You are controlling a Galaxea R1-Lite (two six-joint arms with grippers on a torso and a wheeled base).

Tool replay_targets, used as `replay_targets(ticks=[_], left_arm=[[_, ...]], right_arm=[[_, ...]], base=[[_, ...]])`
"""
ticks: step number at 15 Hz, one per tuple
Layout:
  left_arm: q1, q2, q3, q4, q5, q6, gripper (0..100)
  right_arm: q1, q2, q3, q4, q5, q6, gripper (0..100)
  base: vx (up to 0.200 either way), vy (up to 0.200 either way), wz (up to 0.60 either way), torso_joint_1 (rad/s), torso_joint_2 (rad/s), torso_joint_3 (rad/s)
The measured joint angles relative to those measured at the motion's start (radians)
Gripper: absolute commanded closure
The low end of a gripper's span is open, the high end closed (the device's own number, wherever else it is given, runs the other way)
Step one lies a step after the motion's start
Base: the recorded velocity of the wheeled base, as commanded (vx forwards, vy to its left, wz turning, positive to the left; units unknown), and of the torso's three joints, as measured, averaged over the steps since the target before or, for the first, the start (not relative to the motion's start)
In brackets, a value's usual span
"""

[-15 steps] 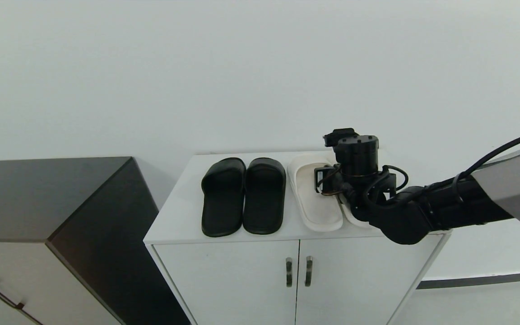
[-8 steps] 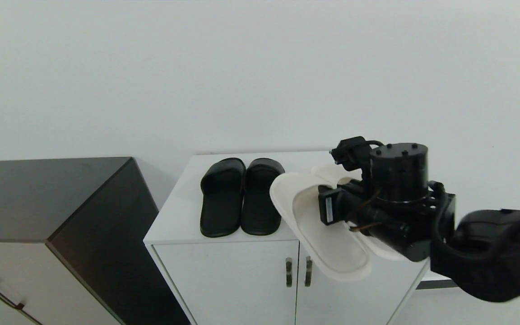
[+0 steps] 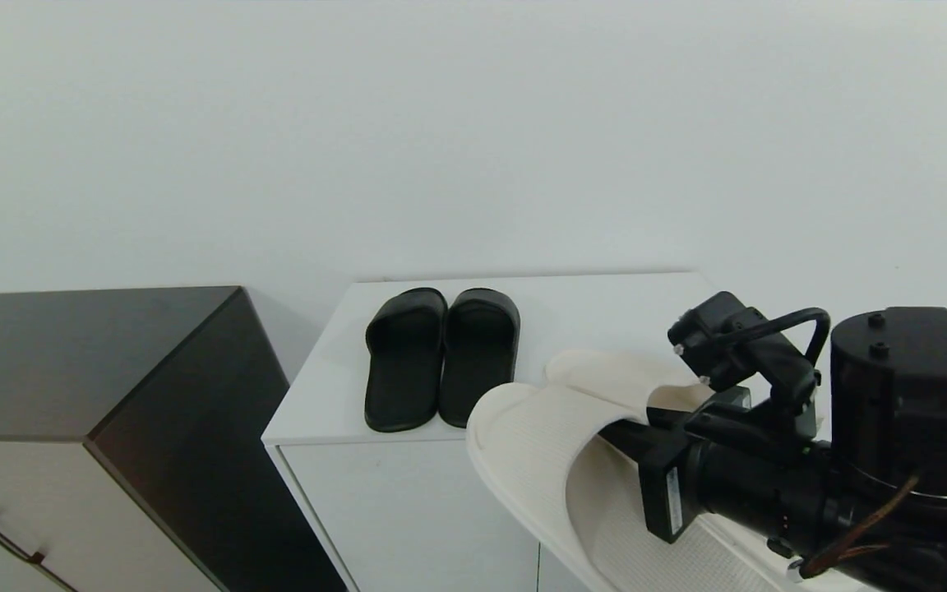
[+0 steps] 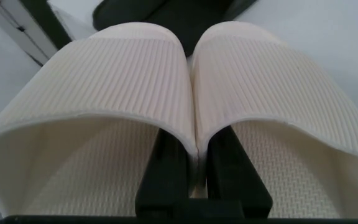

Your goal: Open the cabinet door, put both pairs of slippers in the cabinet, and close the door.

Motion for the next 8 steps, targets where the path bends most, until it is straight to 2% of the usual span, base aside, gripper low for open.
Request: replay_targets(ticks=[2,8], left_arm=[[0.000,0.000,0.000,0.000,0.000,0.000,100],[0.000,0.000,0.000,0.000,0.000,-0.003,100]], right_arm=[[0.007,-0.021,0.017,-0.001,0.004,-0.003,100],[0.016,-0.037,0.061,-0.005,0.007,-0.042,100]], base=[[0.000,0.000,0.00,0.000,0.00,0.000],[-0.200,0.000,0.00,0.000,0.00,0.002]])
